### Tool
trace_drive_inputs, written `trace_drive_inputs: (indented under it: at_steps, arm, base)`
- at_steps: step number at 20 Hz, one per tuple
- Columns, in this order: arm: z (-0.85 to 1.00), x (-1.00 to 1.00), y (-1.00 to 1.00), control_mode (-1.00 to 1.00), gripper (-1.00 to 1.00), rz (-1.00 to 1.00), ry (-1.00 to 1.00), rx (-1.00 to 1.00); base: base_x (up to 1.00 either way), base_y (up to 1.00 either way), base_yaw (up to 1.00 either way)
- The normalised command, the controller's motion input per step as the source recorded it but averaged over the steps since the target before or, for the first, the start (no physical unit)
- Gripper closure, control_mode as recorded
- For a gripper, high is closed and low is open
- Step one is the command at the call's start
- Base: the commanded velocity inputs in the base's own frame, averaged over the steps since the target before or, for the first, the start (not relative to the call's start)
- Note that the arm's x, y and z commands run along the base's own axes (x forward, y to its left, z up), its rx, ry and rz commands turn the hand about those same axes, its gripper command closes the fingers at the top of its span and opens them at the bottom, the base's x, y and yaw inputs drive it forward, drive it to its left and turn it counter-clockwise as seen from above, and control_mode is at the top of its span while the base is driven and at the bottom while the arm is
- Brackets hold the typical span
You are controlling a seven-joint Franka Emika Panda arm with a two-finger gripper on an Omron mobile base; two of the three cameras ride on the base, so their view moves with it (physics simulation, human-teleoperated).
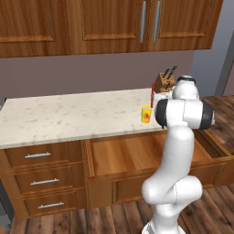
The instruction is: Pick up the straw from the left drawer and put it inside the smoothie cup.
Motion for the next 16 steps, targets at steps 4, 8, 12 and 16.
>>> trace_drive_inputs:
  at_steps: [4, 8, 12, 16]
  arm:
    - [-0.18, 0.07, 0.00, -1.00, 1.00, 0.00, -0.06, 0.00]
    - [-0.24, 0.05, 0.00, -1.00, 1.00, 0.00, -0.06, 0.00]
    - [-0.18, 0.10, 0.00, -1.00, 1.00, 0.00, -0.06, 0.00]
    - [-0.11, 0.14, 0.04, -1.00, 1.00, 0.00, -0.06, 0.00]
  base:
    - [0.00, 0.00, 0.00]
    - [0.00, 0.00, 0.00]
    - [0.00, 0.00, 0.00]
    - [0.00, 0.00, 0.00]
